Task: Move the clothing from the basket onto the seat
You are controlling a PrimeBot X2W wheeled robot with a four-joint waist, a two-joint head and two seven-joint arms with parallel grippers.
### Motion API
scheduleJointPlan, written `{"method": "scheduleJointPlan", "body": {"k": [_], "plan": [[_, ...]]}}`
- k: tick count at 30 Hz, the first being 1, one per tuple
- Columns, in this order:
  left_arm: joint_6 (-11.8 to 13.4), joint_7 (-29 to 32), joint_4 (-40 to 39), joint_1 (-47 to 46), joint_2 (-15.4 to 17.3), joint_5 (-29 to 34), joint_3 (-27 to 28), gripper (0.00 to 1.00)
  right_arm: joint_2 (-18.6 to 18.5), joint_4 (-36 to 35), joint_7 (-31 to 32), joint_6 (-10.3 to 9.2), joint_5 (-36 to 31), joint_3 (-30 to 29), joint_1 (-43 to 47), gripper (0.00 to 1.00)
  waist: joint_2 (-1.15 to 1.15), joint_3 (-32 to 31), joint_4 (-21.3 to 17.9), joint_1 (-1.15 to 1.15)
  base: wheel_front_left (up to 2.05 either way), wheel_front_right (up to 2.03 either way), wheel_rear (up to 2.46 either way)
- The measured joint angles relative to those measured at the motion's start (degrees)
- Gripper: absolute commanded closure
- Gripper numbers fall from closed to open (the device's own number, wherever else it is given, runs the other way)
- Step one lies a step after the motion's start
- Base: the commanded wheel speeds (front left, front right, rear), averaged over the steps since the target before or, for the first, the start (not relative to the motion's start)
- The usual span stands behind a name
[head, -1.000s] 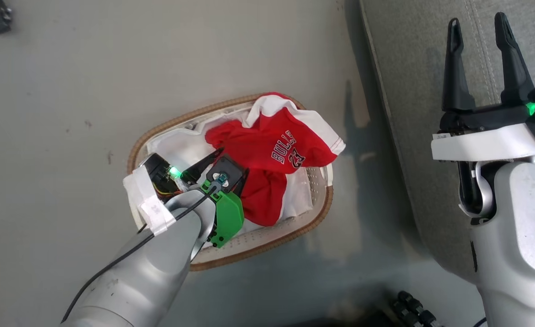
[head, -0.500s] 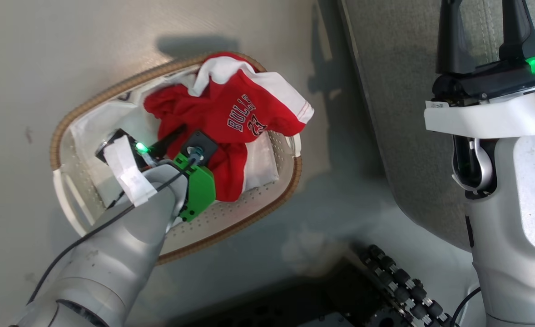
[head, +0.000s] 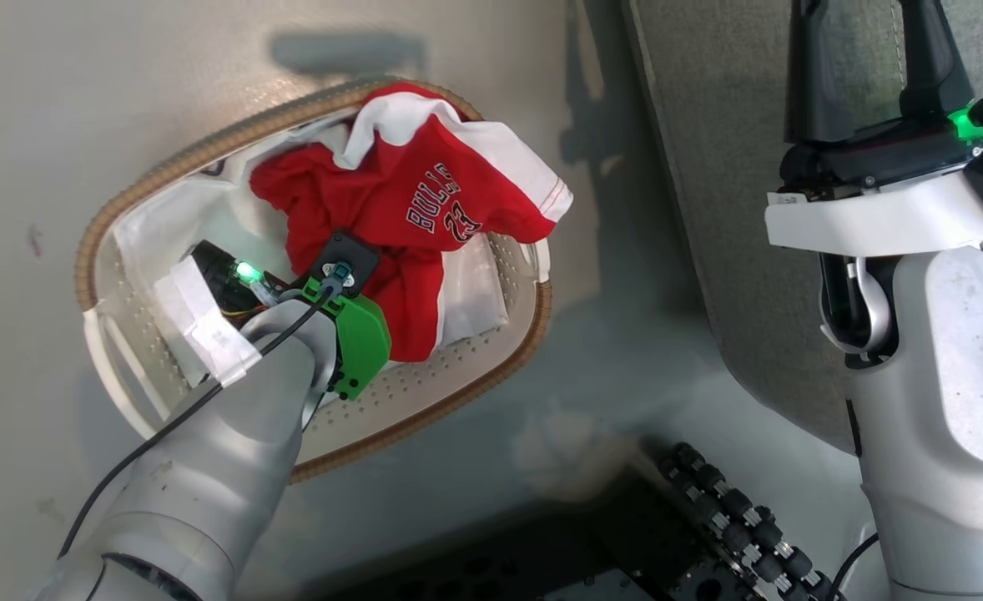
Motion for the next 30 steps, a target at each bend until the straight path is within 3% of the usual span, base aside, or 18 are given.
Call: {"method": "scheduleJointPlan", "body": {"k": [6, 10, 22, 30], "plan": [[0.0, -1.3, -3.8, 3.2, -0.3, -2.3, 1.1, 1.0, 0.0, 1.9, 0.0, 0.0, -1.6, 0.3, 1.0, 0.0, 0.0, -3.6, 1.4, 0.0, 0.0, 0.0, 0.0], [-0.1, -1.5, -10.5, 5.8, 0.0, -2.6, 1.8, 1.0, 0.1, 3.4, 0.0, 0.0, -2.9, 0.0, 2.8, 0.0, 0.0, -7.1, 2.4, 0.0, 0.0, 0.0, 0.0], [0.5, -1.6, -29.0, 16.0, 5.2, -1.6, 6.1, 1.0, 0.1, 9.4, 0.0, 0.0, -5.6, -0.4, 11.6, 0.0, 0.0, -20.8, 5.9, -0.01, 0.0, 0.0, 0.0], [-0.1, -1.6, -34.7, 17.6, 9.0, -0.6, 6.9, 1.0, 0.1, 12.6, 0.0, 0.0, -5.7, 0.4, 16.9, 0.0, 0.0, -31.0, 8.0, -0.01, 0.0, 0.0, 0.0]]}}
